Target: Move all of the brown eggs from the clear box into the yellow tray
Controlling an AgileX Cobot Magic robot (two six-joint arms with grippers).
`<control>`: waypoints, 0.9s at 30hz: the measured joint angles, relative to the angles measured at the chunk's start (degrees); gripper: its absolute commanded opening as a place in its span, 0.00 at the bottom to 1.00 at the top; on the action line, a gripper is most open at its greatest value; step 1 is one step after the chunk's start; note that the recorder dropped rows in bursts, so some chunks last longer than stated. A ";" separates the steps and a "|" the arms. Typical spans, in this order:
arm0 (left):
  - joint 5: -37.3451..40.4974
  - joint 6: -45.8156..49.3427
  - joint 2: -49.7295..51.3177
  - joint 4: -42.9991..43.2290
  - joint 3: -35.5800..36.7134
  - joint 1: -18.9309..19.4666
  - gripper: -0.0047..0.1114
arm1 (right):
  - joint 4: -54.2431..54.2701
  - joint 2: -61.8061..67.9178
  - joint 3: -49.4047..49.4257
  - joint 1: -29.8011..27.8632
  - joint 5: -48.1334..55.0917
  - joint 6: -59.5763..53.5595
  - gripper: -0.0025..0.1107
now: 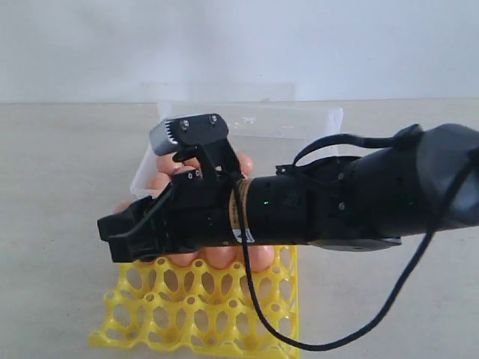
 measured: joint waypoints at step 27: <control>0.00 0.00 0.00 0.00 0.00 0.00 0.23 | -2.62 11.95 -9.27 4.08 11.32 -4.81 0.02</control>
